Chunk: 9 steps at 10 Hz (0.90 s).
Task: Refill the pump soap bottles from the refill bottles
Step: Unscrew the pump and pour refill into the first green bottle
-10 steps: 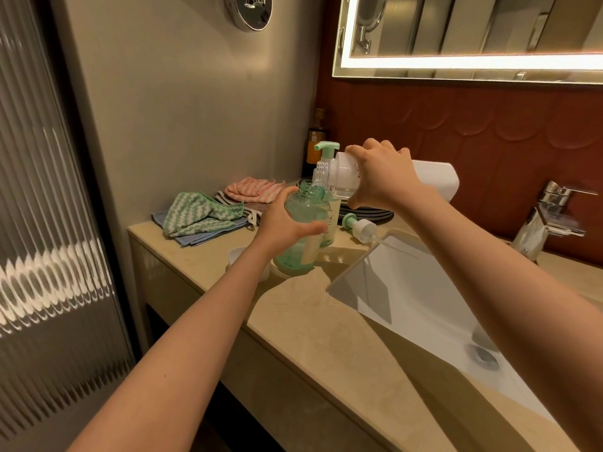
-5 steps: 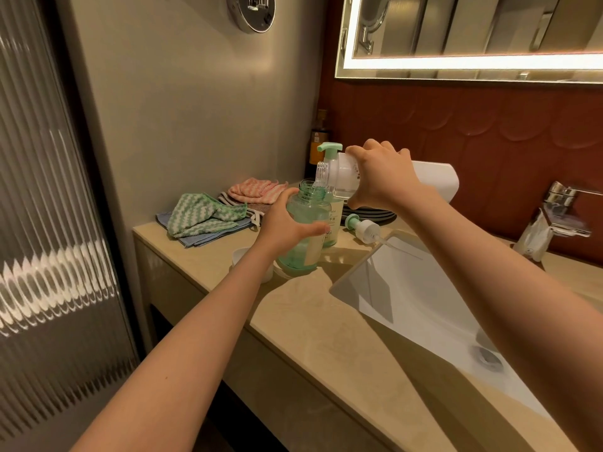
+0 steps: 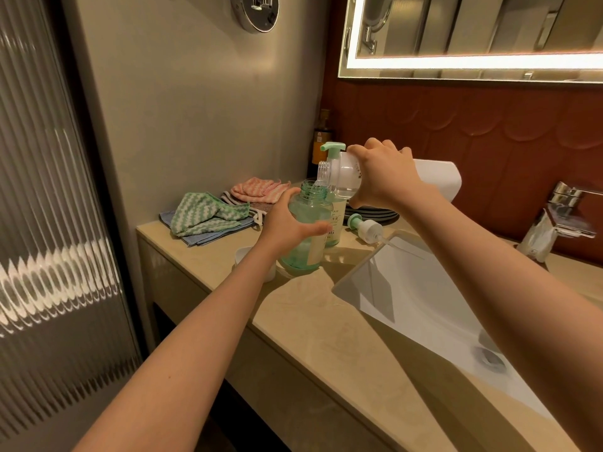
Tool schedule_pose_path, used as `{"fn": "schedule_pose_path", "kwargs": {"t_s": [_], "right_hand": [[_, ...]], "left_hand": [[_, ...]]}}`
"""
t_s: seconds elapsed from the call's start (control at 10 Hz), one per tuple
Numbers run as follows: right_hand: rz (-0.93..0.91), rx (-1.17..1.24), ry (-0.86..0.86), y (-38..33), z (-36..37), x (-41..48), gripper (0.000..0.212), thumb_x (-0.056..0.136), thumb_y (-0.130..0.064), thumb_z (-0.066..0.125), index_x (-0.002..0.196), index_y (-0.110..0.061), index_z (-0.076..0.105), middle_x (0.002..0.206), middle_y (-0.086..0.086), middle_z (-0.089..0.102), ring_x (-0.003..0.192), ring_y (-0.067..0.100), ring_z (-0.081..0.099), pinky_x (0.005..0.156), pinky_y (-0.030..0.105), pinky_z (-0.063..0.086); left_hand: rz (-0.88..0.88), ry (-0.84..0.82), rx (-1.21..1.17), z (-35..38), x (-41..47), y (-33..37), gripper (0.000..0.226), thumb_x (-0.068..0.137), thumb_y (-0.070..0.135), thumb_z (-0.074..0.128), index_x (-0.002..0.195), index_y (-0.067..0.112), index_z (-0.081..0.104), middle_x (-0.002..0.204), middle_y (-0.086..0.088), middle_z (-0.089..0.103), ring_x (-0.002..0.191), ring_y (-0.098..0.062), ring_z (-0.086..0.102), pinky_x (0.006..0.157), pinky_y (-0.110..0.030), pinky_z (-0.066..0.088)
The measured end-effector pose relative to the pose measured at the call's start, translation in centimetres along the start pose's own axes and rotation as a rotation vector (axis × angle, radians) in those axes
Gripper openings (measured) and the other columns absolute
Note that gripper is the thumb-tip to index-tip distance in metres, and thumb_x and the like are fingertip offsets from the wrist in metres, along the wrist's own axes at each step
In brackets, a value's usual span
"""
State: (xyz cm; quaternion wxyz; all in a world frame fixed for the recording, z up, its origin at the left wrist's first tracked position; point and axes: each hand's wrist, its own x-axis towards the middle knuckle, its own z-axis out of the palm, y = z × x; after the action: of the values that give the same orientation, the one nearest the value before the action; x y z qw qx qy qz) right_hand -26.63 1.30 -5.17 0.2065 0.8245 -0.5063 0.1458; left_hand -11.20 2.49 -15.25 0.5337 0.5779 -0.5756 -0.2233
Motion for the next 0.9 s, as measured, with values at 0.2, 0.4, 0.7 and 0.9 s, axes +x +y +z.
{"fn": "schedule_pose_path", "kwargs": {"t_s": [0.2, 0.4, 0.7, 0.9], "right_hand": [[-0.004, -0.009, 0.001, 0.0, -0.05, -0.01, 0.085, 0.069, -0.035, 0.078, 0.139, -0.018, 0.034, 0.127, 0.01, 0.045, 0.12, 0.029, 0.039, 0.099, 0.048, 0.032], [-0.003, -0.007, 0.001, -0.05, -0.03, 0.01, 0.085, 0.069, -0.035, 0.078, 0.139, -0.018, 0.034, 0.127, 0.01, 0.045, 0.12, 0.029, 0.039, 0.1, 0.049, 0.032], [-0.004, -0.019, 0.009, -0.09, 0.03, 0.09, 0.085, 0.068, -0.034, 0.078, 0.139, -0.018, 0.034, 0.127, 0.01, 0.045, 0.12, 0.03, 0.04, 0.099, 0.049, 0.033], [0.002, -0.003, 0.006, -0.08, 0.14, 0.11, 0.086, 0.068, -0.034, 0.079, 0.14, -0.018, 0.034, 0.127, 0.01, 0.045, 0.12, 0.029, 0.04, 0.1, 0.049, 0.032]], "left_hand": [[-0.004, 0.002, 0.003, 0.02, -0.07, 0.04, 0.095, 0.062, 0.034, 0.085, 0.14, 0.022, 0.033, 0.146, -0.001, 0.037, 0.132, -0.02, 0.037, 0.103, -0.036, 0.036], [-0.004, 0.005, 0.005, 0.03, -0.04, 0.02, 0.095, 0.062, 0.034, 0.085, 0.14, 0.022, 0.034, 0.146, -0.001, 0.038, 0.131, -0.02, 0.037, 0.102, -0.036, 0.036], [-0.001, 0.01, 0.009, 0.01, 0.02, -0.08, 0.096, 0.061, 0.035, 0.085, 0.14, 0.022, 0.034, 0.146, 0.0, 0.038, 0.13, -0.02, 0.038, 0.103, -0.038, 0.038], [-0.01, 0.009, 0.008, 0.02, -0.04, -0.03, 0.097, 0.061, 0.035, 0.085, 0.141, 0.022, 0.033, 0.146, -0.001, 0.037, 0.131, -0.021, 0.037, 0.104, -0.04, 0.038]]}}
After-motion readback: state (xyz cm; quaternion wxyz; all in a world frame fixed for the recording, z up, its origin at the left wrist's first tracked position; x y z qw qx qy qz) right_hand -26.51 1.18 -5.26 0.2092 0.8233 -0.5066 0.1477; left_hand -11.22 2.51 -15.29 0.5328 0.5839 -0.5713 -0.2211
